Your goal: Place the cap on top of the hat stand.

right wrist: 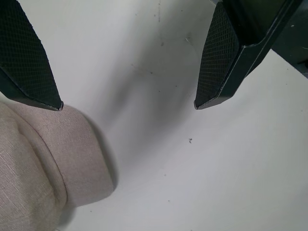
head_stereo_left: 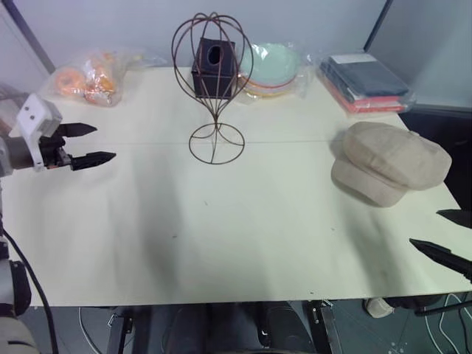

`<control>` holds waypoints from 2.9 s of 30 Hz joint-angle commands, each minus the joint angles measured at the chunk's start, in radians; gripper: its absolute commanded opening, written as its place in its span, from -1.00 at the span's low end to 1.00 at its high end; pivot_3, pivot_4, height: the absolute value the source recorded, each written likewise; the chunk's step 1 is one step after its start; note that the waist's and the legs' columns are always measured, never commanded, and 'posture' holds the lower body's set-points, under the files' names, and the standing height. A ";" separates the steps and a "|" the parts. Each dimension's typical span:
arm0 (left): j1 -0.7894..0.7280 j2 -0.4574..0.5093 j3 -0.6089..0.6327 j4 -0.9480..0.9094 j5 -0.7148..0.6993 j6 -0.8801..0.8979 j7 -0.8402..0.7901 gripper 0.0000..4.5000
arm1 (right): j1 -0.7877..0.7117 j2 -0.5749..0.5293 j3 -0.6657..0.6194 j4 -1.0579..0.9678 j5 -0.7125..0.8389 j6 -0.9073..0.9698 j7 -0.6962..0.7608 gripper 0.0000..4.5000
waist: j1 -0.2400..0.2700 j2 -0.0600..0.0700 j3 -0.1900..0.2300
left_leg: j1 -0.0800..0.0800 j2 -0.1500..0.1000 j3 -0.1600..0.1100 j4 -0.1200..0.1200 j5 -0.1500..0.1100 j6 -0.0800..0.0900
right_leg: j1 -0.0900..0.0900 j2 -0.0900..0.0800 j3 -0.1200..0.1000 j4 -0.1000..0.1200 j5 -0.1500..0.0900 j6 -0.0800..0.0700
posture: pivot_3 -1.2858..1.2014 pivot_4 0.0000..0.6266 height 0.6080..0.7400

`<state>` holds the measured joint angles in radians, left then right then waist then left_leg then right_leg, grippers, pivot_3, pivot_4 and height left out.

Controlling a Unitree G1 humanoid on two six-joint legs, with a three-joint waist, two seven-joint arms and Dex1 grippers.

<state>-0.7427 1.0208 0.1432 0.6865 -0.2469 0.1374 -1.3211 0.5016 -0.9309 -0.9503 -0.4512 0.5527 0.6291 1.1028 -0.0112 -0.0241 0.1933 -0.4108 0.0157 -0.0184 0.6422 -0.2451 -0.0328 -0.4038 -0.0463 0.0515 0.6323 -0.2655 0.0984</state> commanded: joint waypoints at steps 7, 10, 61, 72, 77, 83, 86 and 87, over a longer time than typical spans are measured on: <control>-0.055 0.010 0.010 0.014 0.007 -0.004 0.006 0.98 | -0.010 0.019 -0.001 -0.059 0.008 0.002 -0.033 1.00 | -0.001 0.000 0.000 | 0.000 0.000 0.000 0.001 0.000 0.000 | 0.000 0.000 0.000 0.000 0.000 0.000 | 0.03 -0.52 1.00; -0.062 0.003 0.011 0.017 -0.001 0.016 0.001 0.98 | -0.027 0.015 0.006 -0.064 0.014 0.021 -0.057 1.00 | -0.001 0.000 0.000 | 0.000 0.000 0.000 0.001 0.000 0.000 | 0.000 0.000 0.000 0.001 0.000 0.000 | 0.03 -0.52 1.00; 0.090 -0.176 -0.046 -0.955 -0.536 0.673 0.099 1.00 | -0.728 0.167 1.155 0.425 -1.036 -0.136 -0.869 -0.73 | -0.008 -0.004 -0.003 | 0.003 -0.002 -0.001 0.010 0.001 0.000 | 0.000 0.001 0.002 0.015 0.000 0.000 | 0.03 -0.52 1.00; 0.189 -0.140 0.243 -1.007 -0.700 0.787 0.303 1.00 | -0.970 0.103 1.075 0.297 -1.076 -0.331 -0.837 -0.97 | -0.023 0.000 -0.001 | 0.003 -0.001 0.000 0.009 0.001 0.000 | -0.002 0.001 0.002 0.016 0.000 0.000 | 0.03 -0.52 1.00; 0.221 -0.105 0.438 -0.986 -0.803 0.843 0.430 1.00 | -1.309 0.170 1.108 0.330 -1.028 -0.508 -0.806 -0.97 | -0.045 0.002 0.001 | 0.002 0.000 -0.001 0.005 0.001 -0.001 | -0.006 0.002 0.002 0.018 0.001 0.001 | 0.03 -0.52 1.00; 0.299 -0.077 0.535 -1.005 -0.829 0.830 0.488 1.00 | -1.638 0.361 1.178 0.551 -0.981 -0.716 -0.814 -0.97 | -0.039 0.001 0.001 | 0.002 0.000 -0.004 0.003 0.001 -0.002 | -0.006 0.002 0.000 0.018 0.000 0.000 | 0.03 -0.52 1.00; 0.344 -0.071 0.561 -1.040 -0.838 0.823 0.508 1.00 | -1.672 0.431 1.220 0.610 -0.971 -0.807 -0.790 -0.97 | -0.032 0.000 0.000 | 0.002 -0.001 -0.004 0.004 0.002 -0.003 | -0.005 0.000 0.000 0.018 0.000 0.000 | 0.03 -0.52 1.00; 0.361 -0.069 0.574 -1.051 -0.842 0.822 0.512 1.00 | -1.663 0.447 1.231 0.610 -0.966 -0.823 -0.777 -0.97 | -0.031 -0.001 0.000 | 0.002 -0.001 -0.005 0.004 0.002 -0.003 | -0.004 -0.001 0.000 0.017 0.000 0.000 | 0.03 -0.52 1.00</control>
<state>-0.3845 0.9325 0.6707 -0.3266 -1.0651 0.9732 -0.8197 -1.1540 -0.4905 0.2788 0.1637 -0.4268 -0.1510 0.3161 -0.0424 -0.0249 0.1932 -0.4092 0.0153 -0.0232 0.6461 -0.2432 -0.0357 -0.4078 -0.0471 0.0511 0.6493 -0.2656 0.0979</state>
